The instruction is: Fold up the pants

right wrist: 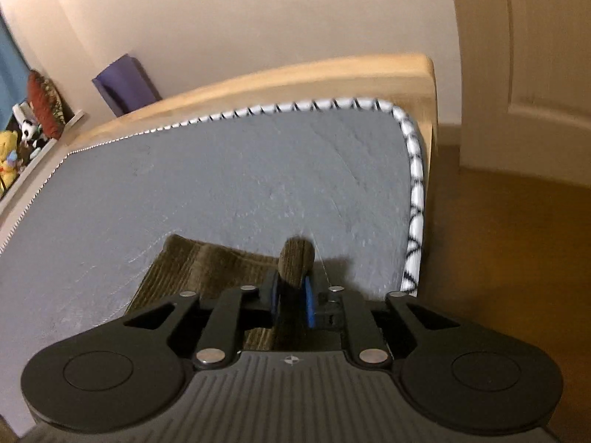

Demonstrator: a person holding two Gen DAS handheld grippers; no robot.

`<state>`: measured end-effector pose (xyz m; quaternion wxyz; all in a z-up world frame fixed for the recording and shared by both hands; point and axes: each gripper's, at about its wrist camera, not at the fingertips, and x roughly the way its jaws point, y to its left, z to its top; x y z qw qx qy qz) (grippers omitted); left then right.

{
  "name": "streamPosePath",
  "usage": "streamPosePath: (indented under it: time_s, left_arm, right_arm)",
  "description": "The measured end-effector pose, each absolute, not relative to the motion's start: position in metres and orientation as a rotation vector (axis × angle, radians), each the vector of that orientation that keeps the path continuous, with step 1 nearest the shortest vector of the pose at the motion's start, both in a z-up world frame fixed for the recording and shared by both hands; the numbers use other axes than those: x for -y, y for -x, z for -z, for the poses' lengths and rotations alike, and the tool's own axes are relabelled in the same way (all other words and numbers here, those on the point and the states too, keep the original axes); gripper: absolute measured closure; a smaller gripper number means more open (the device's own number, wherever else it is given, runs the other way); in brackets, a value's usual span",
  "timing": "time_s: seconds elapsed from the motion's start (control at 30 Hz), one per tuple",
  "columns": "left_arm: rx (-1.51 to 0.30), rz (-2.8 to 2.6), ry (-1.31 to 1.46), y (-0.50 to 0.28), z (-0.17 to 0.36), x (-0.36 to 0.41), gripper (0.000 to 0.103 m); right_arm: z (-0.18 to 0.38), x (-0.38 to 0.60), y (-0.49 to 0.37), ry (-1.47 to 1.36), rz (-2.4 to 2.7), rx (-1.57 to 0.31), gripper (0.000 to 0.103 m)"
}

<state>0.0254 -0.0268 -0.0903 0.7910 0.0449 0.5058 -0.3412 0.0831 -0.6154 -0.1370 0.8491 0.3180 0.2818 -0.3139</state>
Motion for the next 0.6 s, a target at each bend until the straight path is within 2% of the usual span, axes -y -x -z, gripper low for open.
streamPosePath:
  time_s: [0.03,0.1,0.2,0.3,0.5,0.53,0.6]
  left_arm:
    - [-1.137,0.719,-0.151,-0.023,0.102,0.032,0.074]
    - [-1.120,0.725,-0.237,-0.016,0.108,0.039,0.074]
    - [-1.059,0.724,-0.163,-0.020,0.089,0.028,0.073]
    - [-0.987,0.675,-0.093,-0.028,0.072,0.010,0.070]
    - [-0.951,0.445,0.028,-0.052,0.059,-0.034,0.070]
    - [-0.955,0.398,0.045,-0.057,0.058,-0.044,0.070]
    - [-0.959,0.303,0.057,-0.062,0.055,-0.068,0.070]
  right_arm:
    - [0.135,0.613,-0.084,-0.641,0.675,-0.592,0.080]
    - [0.137,0.612,-0.084,-0.611,0.714,-0.630,0.080]
    - [0.146,0.622,-0.078,-0.658,0.850,-0.709,0.080]
    - [0.142,0.628,-0.064,-0.716,0.873,-0.626,0.080]
    - [0.115,0.592,-0.064,-0.623,0.732,-0.523,0.079]
    - [0.114,0.582,-0.066,-0.631,0.677,-0.530,0.078]
    - [0.109,0.563,-0.076,-0.629,0.541,-0.552,0.067]
